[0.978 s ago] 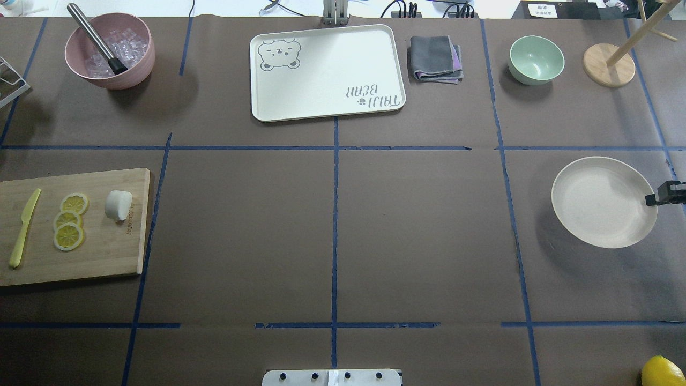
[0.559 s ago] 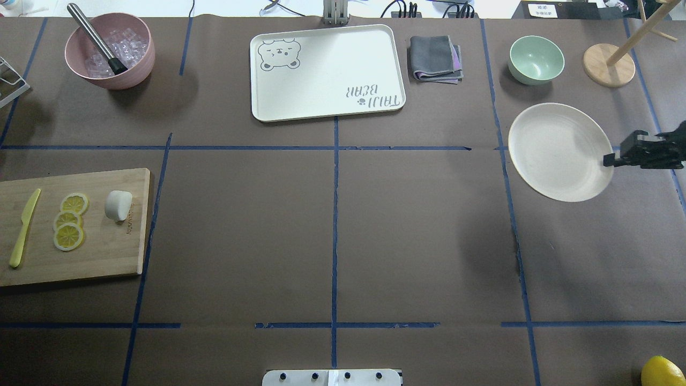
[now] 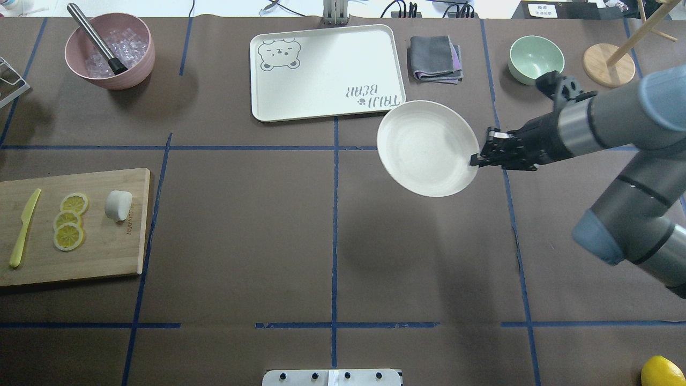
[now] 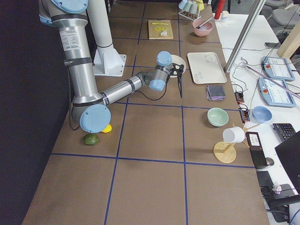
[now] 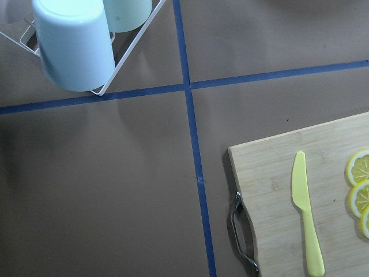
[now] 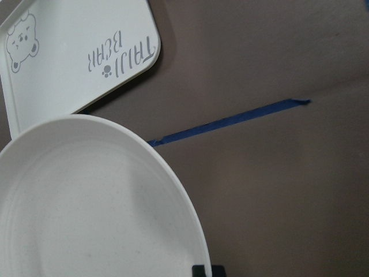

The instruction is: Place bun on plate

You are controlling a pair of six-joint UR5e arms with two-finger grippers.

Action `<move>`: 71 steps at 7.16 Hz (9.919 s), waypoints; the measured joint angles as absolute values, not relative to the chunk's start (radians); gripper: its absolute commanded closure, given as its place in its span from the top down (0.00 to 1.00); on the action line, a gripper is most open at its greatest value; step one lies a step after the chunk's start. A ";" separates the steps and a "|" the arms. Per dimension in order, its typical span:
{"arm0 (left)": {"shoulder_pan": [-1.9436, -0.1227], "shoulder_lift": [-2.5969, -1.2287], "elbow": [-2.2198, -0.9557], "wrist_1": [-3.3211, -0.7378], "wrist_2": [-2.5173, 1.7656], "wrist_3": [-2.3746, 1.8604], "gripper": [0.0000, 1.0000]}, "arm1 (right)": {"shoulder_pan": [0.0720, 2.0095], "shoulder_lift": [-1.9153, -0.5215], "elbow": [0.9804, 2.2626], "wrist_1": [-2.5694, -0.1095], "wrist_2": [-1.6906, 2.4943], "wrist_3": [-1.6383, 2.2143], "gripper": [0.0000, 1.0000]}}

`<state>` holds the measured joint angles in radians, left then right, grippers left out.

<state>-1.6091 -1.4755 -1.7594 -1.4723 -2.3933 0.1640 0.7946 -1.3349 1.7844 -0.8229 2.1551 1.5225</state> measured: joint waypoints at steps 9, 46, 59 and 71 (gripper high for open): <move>-1.609 -1.462 -1.759 -1.472 -2.392 0.164 1.00 | 0.467 -1.108 1.678 -1.083 1.769 1.557 1.00; -0.748 -1.600 -1.813 -2.013 -1.969 -1.037 0.32 | 1.087 -1.278 1.968 -1.746 2.133 0.641 1.00; -0.480 -2.511 -1.368 -1.600 -1.866 -1.436 0.33 | 1.110 -1.320 1.979 -1.738 2.147 0.639 1.00; -0.688 -2.255 -1.762 -1.351 -2.022 -0.985 1.00 | 1.257 -1.449 1.947 -1.739 2.228 0.349 1.00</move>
